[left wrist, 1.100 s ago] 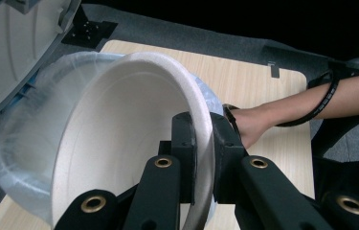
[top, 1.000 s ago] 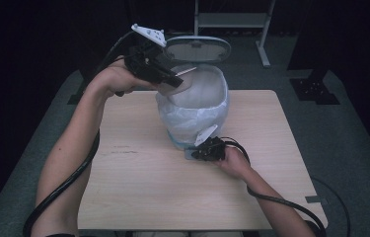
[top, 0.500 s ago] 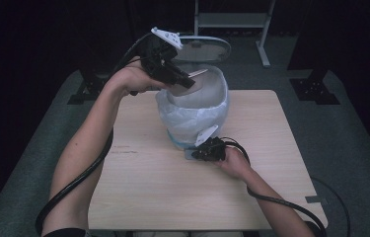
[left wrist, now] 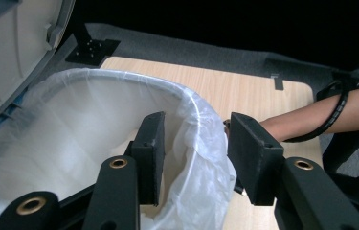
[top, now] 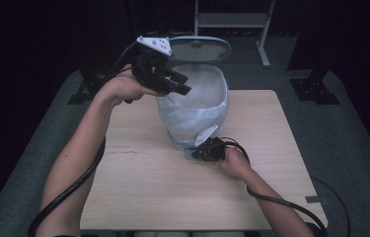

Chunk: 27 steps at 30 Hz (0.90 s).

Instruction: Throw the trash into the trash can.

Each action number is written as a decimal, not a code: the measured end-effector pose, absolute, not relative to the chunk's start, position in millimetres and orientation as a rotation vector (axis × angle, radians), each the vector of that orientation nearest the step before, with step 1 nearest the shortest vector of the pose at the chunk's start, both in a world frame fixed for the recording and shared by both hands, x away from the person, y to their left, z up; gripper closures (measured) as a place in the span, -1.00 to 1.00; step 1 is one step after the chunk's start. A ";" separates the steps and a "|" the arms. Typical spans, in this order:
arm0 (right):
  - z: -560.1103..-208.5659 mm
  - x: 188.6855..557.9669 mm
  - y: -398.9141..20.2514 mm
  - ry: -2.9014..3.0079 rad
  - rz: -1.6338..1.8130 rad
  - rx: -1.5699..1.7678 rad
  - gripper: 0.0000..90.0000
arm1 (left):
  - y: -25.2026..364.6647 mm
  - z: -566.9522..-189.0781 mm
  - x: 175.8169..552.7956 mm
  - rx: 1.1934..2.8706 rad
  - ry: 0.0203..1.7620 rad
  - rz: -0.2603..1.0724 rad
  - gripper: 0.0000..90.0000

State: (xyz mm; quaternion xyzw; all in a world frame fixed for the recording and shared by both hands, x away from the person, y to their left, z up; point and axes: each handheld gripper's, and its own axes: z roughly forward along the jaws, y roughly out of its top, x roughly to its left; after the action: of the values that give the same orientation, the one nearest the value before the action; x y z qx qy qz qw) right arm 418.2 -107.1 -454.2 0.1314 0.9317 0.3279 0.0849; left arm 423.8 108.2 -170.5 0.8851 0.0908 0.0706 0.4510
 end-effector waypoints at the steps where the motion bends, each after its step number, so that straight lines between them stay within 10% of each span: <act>1: -454.4 418.4 -107.2 2.777 0.981 0.392 1.00 | 111.5 -171.7 422.6 2.185 0.222 0.169 0.22; 27: -453.9 418.7 -106.6 2.783 0.975 0.396 1.00 | 180.0 -227.3 399.3 2.119 0.353 0.145 -0.22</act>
State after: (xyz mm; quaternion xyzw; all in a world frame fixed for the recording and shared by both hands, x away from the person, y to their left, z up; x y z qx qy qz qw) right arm 418.7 -106.6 -453.9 0.1326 0.9322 0.3264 0.0830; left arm 399.3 180.0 -227.3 0.8664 0.1443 0.0593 0.4744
